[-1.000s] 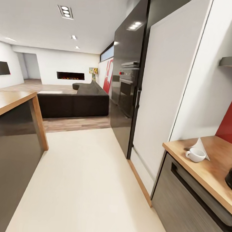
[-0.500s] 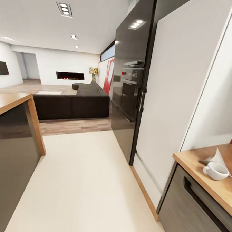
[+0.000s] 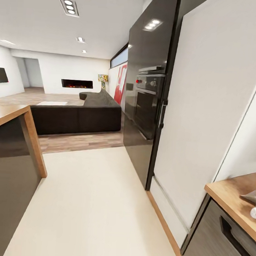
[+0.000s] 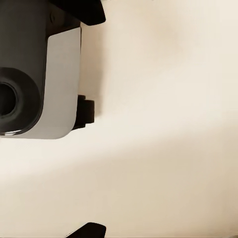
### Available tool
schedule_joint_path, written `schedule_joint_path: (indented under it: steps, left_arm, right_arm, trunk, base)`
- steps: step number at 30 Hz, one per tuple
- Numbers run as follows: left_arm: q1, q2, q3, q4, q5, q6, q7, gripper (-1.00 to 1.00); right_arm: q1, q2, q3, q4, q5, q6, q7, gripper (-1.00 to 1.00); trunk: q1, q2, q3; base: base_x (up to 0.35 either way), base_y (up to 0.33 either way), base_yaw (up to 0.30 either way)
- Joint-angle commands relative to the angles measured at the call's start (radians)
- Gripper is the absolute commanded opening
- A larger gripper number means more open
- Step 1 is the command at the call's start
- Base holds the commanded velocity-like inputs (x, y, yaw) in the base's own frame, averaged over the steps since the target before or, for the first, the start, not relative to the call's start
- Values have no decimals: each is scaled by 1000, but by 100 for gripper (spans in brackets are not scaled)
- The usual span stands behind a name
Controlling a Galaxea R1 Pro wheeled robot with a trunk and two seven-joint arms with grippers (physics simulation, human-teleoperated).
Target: Set up a coffee station on the kitchen countertop: keep the coffee maker on the countertop, move the bottle of coffee from the kitchen shelf to the counter next to the coffee maker, place a paper coffee filter on top of the coffee maker, put the saucer next to the coffee maker with the coffee cup on the saucer, and place the electric kettle next to the coffee maker.
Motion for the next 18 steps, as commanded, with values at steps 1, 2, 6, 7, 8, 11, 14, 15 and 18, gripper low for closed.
schedule_joint_path:
  steps: [1, 2, 6, 7, 8, 11, 14, 15, 18]
  left_arm:
    - [0, 0, 0, -1, -1, -2, 0, 100]
    - [0, 0, 0, -1, -1, -2, 0, 100]
    - [0, 0, 0, -1, -1, -2, 0, 100]
    - [0, 0, 0, -1, -1, -2, 0, 100]
    - [0, 0, 0, -2, -1, -2, 0, 100]
    - [0, 0, 0, -2, -1, -2, 0, 100]
    - [0, 0, 0, -2, -1, -3, 0, 100]
    - [0, 0, 0, -2, -1, -3, 0, 100]
    - [0, 0, 0, -2, -1, -3, 0, 100]
  right_arm:
    - [0, 0, 0, 0, 3, -1, 0, 100]
    - [0, 0, 0, 0, 3, -1, 0, 100]
    - [0, 0, 0, 0, 3, -1, 0, 100]
    - [0, 0, 0, 0, 3, -1, 0, 100]
    - [0, 0, 0, 0, 3, -1, 0, 100]
    - [0, 0, 0, 0, 3, -1, 0, 100]
    - [0, 0, 0, 0, 3, -1, 0, 100]
    - [0, 0, 0, 0, 3, -1, 0, 100]
    - [0, 0, 0, 0, 3, -1, 0, 100]
  trunk:
    - [1, 0, -1]
    - [1, 0, -1]
    - [1, 0, -1]
    - [1, 0, -1]
    - [1, 0, -1]
    - [1, 0, -1]
    - [1, 0, -1]
    - [1, 0, -1]
    - [1, 0, -1]
  base:
    - [329, 13, 0]
    - [329, 8, 0]
    - [318, 3, -23]
    - [280, 1, -53]
    - [260, 1, -58]
    - [174, 1, -69]
    - [79, 0, -76]
    - [29, 0, -79]
    - [15, 0, -77]
